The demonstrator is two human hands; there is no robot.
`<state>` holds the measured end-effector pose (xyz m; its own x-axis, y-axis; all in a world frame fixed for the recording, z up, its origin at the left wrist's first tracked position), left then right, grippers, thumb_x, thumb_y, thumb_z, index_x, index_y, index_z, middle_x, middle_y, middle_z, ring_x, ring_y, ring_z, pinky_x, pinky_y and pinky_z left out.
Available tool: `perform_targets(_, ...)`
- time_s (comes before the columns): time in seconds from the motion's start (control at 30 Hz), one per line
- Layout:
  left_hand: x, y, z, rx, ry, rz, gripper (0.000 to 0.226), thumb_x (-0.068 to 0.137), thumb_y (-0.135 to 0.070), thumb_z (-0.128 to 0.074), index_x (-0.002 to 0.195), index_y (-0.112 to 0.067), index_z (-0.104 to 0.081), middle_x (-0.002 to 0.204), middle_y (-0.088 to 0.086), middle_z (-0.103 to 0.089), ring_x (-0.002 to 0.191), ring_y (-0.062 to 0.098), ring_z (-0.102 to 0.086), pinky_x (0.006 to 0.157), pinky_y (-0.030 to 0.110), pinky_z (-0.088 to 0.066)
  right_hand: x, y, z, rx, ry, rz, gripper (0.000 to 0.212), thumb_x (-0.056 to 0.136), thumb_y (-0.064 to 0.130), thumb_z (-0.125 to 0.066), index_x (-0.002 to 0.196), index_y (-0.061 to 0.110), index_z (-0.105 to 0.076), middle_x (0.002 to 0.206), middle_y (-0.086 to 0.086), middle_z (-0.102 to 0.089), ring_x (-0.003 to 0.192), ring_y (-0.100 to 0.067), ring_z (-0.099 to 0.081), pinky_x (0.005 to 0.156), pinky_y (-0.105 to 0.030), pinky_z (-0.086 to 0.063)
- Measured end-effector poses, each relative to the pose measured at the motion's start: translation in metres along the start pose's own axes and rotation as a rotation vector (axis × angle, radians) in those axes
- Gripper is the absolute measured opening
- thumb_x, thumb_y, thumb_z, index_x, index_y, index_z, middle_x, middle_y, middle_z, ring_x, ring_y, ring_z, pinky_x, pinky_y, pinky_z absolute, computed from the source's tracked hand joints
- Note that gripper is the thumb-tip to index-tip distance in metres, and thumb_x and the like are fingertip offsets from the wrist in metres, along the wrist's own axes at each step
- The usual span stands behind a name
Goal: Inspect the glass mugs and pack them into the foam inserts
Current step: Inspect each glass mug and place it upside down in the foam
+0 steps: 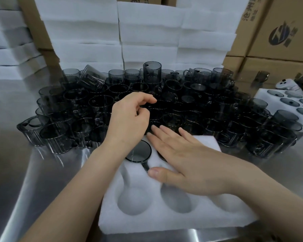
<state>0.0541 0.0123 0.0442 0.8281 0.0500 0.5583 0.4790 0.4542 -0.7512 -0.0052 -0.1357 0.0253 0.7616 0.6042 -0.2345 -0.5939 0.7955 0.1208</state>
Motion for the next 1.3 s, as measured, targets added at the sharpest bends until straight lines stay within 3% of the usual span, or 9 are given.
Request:
perform_targets(0.07, 0.0, 0.0, 0.0, 0.002, 0.0, -0.005, 0.042, 0.082, 0.01, -0.046, 0.099, -0.018, -0.072, 0.101, -0.017, -0.065, 0.095, 0.006, -0.062, 0.086, 0.006, -0.044, 0.001, -0.001, 0.004, 0.032, -0.006, 0.02, 0.087, 0.081, 0.075, -0.003, 0.154, 0.031, 0.015, 0.158, 0.013, 0.027, 0.139, 0.004, 0.032, 0.119, -0.032, 0.017)
perform_targets(0.13, 0.0, 0.0, 0.0, -0.003, -0.002, -0.008, 0.042, 0.081, 0.01, -0.046, 0.098, -0.019, -0.072, 0.1, -0.018, -0.066, 0.094, 0.005, -0.063, 0.085, 0.005, -0.043, 0.003, -0.005, 0.015, 0.144, -0.159, 0.059, 0.071, 0.095, 0.061, -0.014, 0.156, 0.025, -0.014, 0.164, 0.009, -0.002, 0.146, 0.003, 0.006, 0.118, -0.018, 0.006)
perform_targets(0.23, 0.0, 0.002, 0.0, -0.023, -0.015, 0.006, 0.043, 0.081, 0.009, -0.047, 0.094, -0.024, -0.071, 0.095, -0.017, -0.068, 0.088, 0.013, -0.062, 0.076, 0.005, -0.044, -0.001, -0.03, 0.057, 0.439, -0.823, -0.032, 0.035, 0.095, 0.031, -0.046, 0.117, 0.021, -0.071, 0.119, 0.01, -0.068, 0.107, 0.011, -0.055, 0.094, -0.006, -0.037)
perform_targets(0.33, -0.001, 0.003, 0.0, -0.05, -0.003, 0.021, 0.044, 0.083, 0.008, -0.047, 0.093, -0.028, -0.07, 0.093, -0.011, -0.07, 0.088, 0.021, -0.061, 0.074, 0.008, -0.046, -0.001, -0.083, 0.102, 0.288, -1.221, -0.318, 0.026, 0.087, 0.022, -0.055, 0.105, 0.02, -0.073, 0.105, 0.002, -0.069, 0.105, -0.015, -0.061, 0.093, -0.026, -0.043)
perform_targets(0.47, -0.001, 0.0, 0.001, -0.038, 0.005, 0.005, 0.044, 0.082, 0.009, -0.047, 0.092, -0.028, -0.069, 0.095, -0.017, -0.068, 0.087, 0.021, -0.062, 0.075, 0.009, -0.046, 0.026, -0.157, 0.132, 0.22, -0.874, -0.682, 0.071, 0.082, 0.039, -0.068, 0.145, 0.019, -0.042, 0.145, -0.015, -0.042, 0.137, -0.032, -0.035, 0.113, -0.042, -0.031)
perform_targets(0.6, -0.002, -0.002, 0.001, -0.03, 0.009, -0.003, 0.042, 0.082, 0.009, -0.047, 0.092, -0.025, -0.07, 0.097, -0.021, -0.065, 0.086, 0.017, -0.06, 0.074, 0.01, -0.046, 0.042, -0.184, 0.119, 0.307, -0.703, -0.702, 0.081, 0.081, 0.034, -0.073, 0.15, 0.014, -0.034, 0.151, -0.016, -0.038, 0.138, -0.032, -0.037, 0.111, -0.038, -0.032)
perform_targets(1.0, -0.002, 0.0, 0.001, -0.029, 0.023, 0.015, 0.04, 0.083, 0.008, -0.048, 0.095, -0.02, -0.073, 0.096, 0.0, -0.072, 0.09, 0.022, -0.064, 0.079, 0.015, -0.047, 0.028, -0.182, 0.117, 0.264, -0.974, -0.674, 0.057, 0.081, 0.01, -0.069, 0.136, 0.009, -0.055, 0.138, -0.016, -0.053, 0.126, -0.03, -0.05, 0.101, -0.03, -0.038)
perform_targets(1.17, -0.004, -0.005, 0.0, -0.062, 0.058, 0.013, 0.043, 0.086, 0.006, -0.05, 0.111, -0.024, -0.068, 0.11, -0.016, -0.065, 0.105, 0.001, -0.062, 0.084, 0.009, -0.046, 0.007, -0.138, 0.122, 0.413, -1.203, -0.515, 0.07, 0.072, 0.032, -0.081, 0.136, 0.017, -0.056, 0.124, -0.005, -0.047, 0.105, -0.015, -0.054, 0.094, -0.021, -0.039)
perform_targets(1.3, -0.008, -0.012, -0.003, -0.166, 0.173, -0.063, 0.062, 0.084, -0.021, -0.063, 0.141, -0.032, -0.042, 0.14, -0.015, -0.046, 0.118, 0.0, -0.056, 0.099, 0.02, -0.046, 0.023, -0.07, 0.104, 0.763, -0.977, -0.197, 0.057, 0.058, 0.052, -0.08, 0.108, 0.029, -0.066, 0.093, 0.008, -0.06, 0.077, -0.002, -0.059, 0.068, -0.023, -0.049)
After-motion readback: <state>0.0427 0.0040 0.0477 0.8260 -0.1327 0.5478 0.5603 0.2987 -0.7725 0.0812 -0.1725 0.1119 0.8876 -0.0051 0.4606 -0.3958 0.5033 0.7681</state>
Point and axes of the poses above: each hand's wrist, its own x-axis towards the middle knuckle, its own z-axis out of the back of the hand, y = z × x, the point moved 3 cm from there along x, towards the middle knuckle
